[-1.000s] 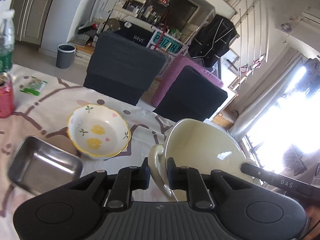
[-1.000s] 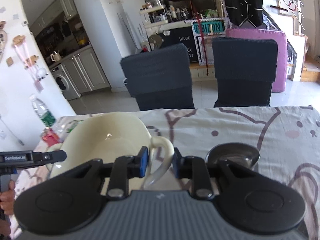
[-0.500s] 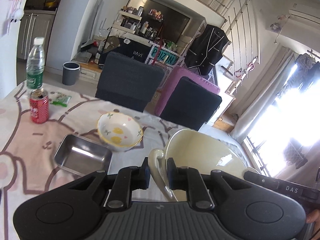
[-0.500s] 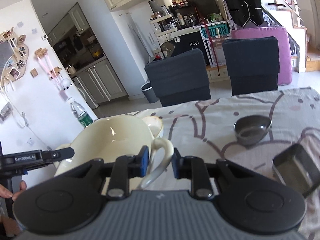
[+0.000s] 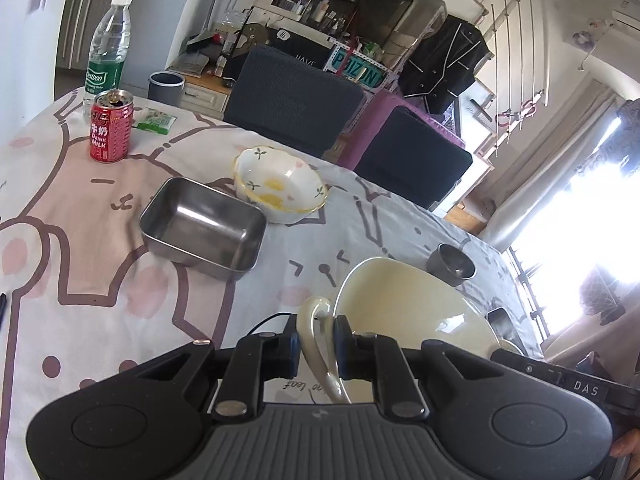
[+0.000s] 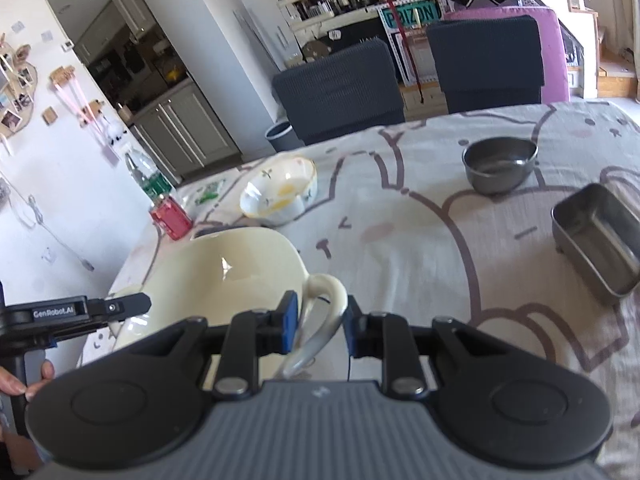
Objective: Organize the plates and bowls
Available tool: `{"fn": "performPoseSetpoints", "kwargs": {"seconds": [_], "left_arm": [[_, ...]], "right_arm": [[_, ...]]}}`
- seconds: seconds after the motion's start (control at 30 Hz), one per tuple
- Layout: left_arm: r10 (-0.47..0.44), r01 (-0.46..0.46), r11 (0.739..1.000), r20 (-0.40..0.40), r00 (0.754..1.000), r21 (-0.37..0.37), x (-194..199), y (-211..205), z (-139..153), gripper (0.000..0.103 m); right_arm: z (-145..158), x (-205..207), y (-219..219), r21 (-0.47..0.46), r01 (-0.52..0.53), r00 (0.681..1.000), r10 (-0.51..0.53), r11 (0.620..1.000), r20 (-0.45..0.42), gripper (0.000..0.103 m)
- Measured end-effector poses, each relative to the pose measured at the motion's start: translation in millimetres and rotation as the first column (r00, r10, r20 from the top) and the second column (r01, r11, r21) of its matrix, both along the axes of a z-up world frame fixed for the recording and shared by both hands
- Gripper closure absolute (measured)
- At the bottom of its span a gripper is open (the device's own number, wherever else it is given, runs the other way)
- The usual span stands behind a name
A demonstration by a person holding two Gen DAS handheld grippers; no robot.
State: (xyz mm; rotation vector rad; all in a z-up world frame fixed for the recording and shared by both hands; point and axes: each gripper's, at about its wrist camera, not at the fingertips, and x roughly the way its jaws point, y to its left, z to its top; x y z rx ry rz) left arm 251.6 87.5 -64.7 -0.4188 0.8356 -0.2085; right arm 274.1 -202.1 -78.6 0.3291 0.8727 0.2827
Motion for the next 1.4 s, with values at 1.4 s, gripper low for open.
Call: {"fn": "performPoseSetpoints", "kwargs": {"seconds": [1.4], "left_arm": [[-0.008,0.026,0.997,-0.263,0.965,0.067,39.7,19.2,-78.5,0.078]], "right_arm": [[-50.0,39.1,41.6,-0.095,-0.081,0.976,0.060,0.992,-0.211,0.074]]}}
